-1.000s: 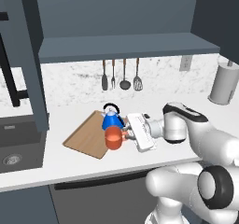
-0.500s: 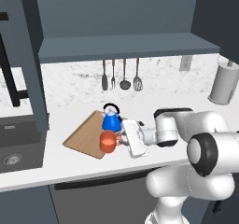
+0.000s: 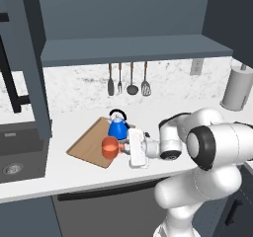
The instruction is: Pick the kettle from the counter and place it on the tray. Then pick the mug from the cabinet and place it on the tray. Then close the cabinet doors.
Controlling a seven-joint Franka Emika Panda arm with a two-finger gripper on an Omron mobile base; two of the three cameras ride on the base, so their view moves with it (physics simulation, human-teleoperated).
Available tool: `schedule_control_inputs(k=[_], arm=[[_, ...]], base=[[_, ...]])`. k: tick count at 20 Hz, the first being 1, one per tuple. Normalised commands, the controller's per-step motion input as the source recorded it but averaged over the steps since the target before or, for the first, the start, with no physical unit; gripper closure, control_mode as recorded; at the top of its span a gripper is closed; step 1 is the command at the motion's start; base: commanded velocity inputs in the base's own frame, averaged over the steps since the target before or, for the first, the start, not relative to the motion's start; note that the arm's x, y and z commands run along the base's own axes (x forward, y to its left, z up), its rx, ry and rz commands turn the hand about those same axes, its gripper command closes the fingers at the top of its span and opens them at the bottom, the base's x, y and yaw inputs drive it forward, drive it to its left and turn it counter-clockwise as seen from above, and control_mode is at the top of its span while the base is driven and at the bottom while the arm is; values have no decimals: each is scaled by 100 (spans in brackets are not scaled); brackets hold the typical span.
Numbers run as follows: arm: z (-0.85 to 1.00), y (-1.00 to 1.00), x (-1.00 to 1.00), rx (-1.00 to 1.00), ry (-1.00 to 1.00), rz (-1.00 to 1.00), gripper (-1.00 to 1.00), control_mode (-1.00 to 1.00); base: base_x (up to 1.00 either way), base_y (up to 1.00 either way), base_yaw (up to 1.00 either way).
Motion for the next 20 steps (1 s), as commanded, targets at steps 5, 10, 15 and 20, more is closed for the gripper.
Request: schedule_control_inputs(k=[5,10,15,20], arm=[[-8,13,8,0,1,-18,100,-100],[-23,26,11,0,2,-9,100,-100],[-28,20,13,0,14,-2,100,-100],[-14,6,21,0,12,0,100,-100]], base=[[0,0,0],[0,0,0],[0,0,0],[0,0,0]])
